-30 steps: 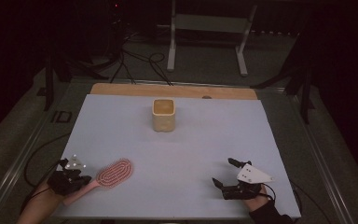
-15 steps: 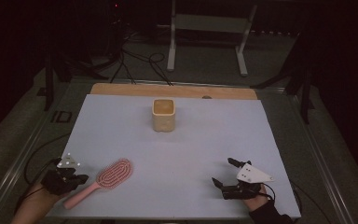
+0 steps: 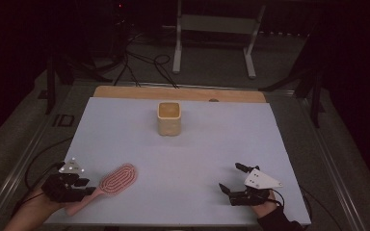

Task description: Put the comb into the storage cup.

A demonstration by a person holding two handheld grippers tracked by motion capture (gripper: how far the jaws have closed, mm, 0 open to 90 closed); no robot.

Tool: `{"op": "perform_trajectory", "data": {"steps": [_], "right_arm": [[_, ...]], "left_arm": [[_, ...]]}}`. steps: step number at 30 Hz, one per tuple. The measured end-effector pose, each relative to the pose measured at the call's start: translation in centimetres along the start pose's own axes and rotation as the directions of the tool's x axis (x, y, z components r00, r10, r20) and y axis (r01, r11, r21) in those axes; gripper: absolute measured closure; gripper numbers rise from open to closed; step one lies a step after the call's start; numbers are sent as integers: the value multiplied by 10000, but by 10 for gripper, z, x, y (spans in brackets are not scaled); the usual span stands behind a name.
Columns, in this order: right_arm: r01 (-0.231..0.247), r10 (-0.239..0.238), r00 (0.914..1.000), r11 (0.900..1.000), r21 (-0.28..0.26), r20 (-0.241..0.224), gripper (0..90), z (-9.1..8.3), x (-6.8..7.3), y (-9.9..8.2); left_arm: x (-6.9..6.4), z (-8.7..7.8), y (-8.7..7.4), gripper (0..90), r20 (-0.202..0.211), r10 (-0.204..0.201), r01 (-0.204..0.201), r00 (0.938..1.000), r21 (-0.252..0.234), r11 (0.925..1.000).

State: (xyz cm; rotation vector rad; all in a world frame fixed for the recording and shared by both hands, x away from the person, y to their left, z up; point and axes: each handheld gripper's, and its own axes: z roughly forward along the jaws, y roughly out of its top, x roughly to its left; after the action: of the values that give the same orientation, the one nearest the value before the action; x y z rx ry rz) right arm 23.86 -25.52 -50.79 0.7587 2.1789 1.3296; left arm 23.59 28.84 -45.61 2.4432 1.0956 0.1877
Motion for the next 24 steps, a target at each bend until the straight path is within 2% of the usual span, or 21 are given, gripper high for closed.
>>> {"op": "perform_trajectory", "data": {"steps": [7, 12, 17, 18, 19, 20, 24], "right_arm": [[9, -9, 10000, 10000, -3, -51, 93, 1, -1, 0], [37, -37, 10000, 10000, -11, -37, 93, 1, -1, 0], [49, -49, 10000, 10000, -11, -55, 93, 1, 0, 0], [33, -33, 10000, 10000, 8, -64, 94, 1, -1, 0], [13, -12, 10000, 10000, 29, -79, 93, 1, 0, 0], [29, -29, 10000, 10000, 35, -72, 93, 1, 0, 0], [-56, 56, 10000, 10000, 2, -63, 93, 1, 0, 0]], "left_arm": [[-3, 7, 2, 421, 49, 231, -234, 9997, 605, 9979], [-8, 14, 5, 272, 28, 609, -607, 9981, 1239, 9904], [-10, 20, 9, 146, 18, 566, -561, 9984, 1600, 9855], [-9, 21, 10, 135, 161, 586, -605, 9982, 1699, 9836], [-9, 23, 10, 62, 258, 556, -592, 9981, 1720, 9833], [-8, 24, 11, 29, 243, 564, -598, 9981, 1788, 9821], [-10, 27, 14, 36, 330, 817, -866, 9961, 1978, 9764]]}}
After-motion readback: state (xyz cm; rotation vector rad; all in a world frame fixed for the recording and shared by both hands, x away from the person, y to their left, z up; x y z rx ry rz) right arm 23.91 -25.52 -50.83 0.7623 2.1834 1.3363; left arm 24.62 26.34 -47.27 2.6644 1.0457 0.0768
